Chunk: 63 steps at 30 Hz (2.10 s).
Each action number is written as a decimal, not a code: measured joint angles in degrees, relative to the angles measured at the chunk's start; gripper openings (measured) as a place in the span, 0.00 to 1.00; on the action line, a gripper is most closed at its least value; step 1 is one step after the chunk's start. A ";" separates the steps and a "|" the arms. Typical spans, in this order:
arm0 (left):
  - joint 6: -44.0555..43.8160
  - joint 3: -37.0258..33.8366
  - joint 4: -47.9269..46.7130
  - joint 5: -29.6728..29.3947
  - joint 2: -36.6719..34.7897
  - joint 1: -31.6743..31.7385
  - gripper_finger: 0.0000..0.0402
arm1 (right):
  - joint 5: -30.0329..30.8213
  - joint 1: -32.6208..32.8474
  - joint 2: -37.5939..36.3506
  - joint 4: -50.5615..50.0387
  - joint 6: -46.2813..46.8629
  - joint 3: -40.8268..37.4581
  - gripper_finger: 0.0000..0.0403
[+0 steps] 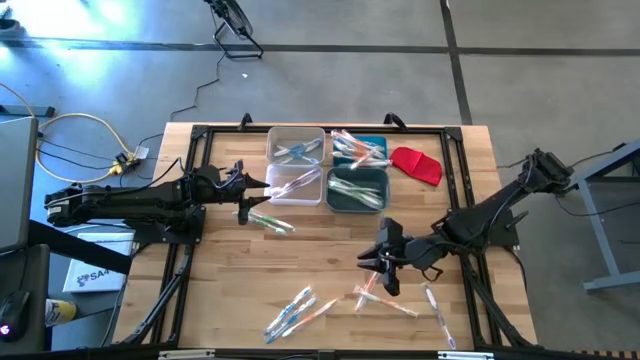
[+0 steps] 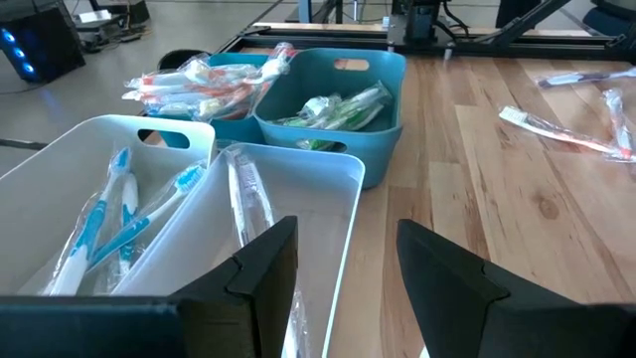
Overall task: Pick & Place Toothbrushes
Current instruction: Put the orange toothbrush into the blue bin
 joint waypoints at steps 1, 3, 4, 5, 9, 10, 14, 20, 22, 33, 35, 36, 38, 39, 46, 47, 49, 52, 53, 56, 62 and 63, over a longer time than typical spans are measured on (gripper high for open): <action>0.00 0.00 0.00 0.00 0.00 -0.02 0.43 | 0.26 0.26 0.00 0.09 -0.01 0.01 0.21; -0.02 0.00 0.00 0.00 -0.01 -0.02 0.43 | 0.41 0.66 0.21 0.63 0.07 0.01 0.21; -0.02 0.00 0.00 0.00 -0.02 -0.01 0.43 | 0.41 0.73 0.50 0.92 0.39 0.02 0.21; -0.02 0.00 -0.01 0.00 -0.01 0.00 0.43 | 0.40 0.72 0.78 0.93 0.77 0.02 0.21; -0.04 0.00 -0.02 0.00 0.00 0.00 0.43 | -0.50 0.83 2.08 0.83 4.74 0.00 0.21; -0.04 0.00 -0.04 0.00 -0.01 0.00 0.43 | -0.93 0.83 2.51 0.75 5.03 0.02 0.21; -0.13 0.00 -0.04 0.00 -0.02 -0.01 0.43 | -1.58 0.83 3.89 -1.42 8.97 0.01 0.21; -0.16 0.00 -0.04 0.00 -0.02 -0.02 0.43 | -3.67 0.83 7.85 -12.02 18.03 0.02 0.21; -0.15 0.00 -0.19 0.00 -0.01 -0.01 0.43 | -6.66 0.83 9.76 -14.26 20.86 0.02 0.21; -0.11 0.00 -0.26 0.00 -0.02 -0.02 0.43 | -25.41 0.17 18.24 -18.00 22.24 0.00 0.21; -0.11 0.00 -0.26 -0.02 0.00 0.00 0.43 | -25.42 0.17 18.84 -17.73 21.24 0.00 0.21; -0.10 0.00 -0.26 -0.01 -0.01 -0.01 0.43 | -24.85 0.18 19.11 -17.63 21.00 0.00 0.21; -0.09 0.00 -0.26 -0.02 0.00 -0.02 0.43 | -23.90 0.22 19.58 -17.73 21.02 0.00 0.21; -0.09 0.00 -0.26 -0.01 -0.01 -0.01 0.43 | -23.48 0.22 19.67 -17.89 21.24 0.00 0.21; -0.06 0.00 -0.40 0.00 -0.02 -0.02 0.43 | -24.22 -0.02 19.67 -18.10 25.17 0.00 0.25; -0.06 0.00 -0.58 0.00 -0.01 -0.02 0.43 | -24.31 0.19 19.67 -18.18 25.24 0.00 0.27; -0.06 0.00 -0.83 -0.02 -0.02 0.00 0.43 | -24.30 0.56 19.67 -18.36 25.32 0.00 0.32; -0.07 0.00 -1.11 0.00 0.00 -0.02 0.43 | -23.98 1.30 19.67 -18.90 25.45 0.00 0.39; -0.07 0.00 -1.09 0.00 -0.02 -0.02 0.43 | -24.04 1.60 19.67 -19.11 25.37 0.00 0.41; -0.39 0.00 -1.09 -0.02 -0.02 0.00 0.43 | -23.57 2.93 19.67 -18.93 24.25 0.00 0.44; -0.44 0.00 -1.11 -0.02 -0.02 0.00 0.43 | -20.63 5.41 19.67 -17.98 23.85 0.00 0.44; -0.44 0.00 -1.11 0.00 -0.02 -0.02 0.43 | -20.10 5.68 19.67 -17.94 23.85 0.00 0.43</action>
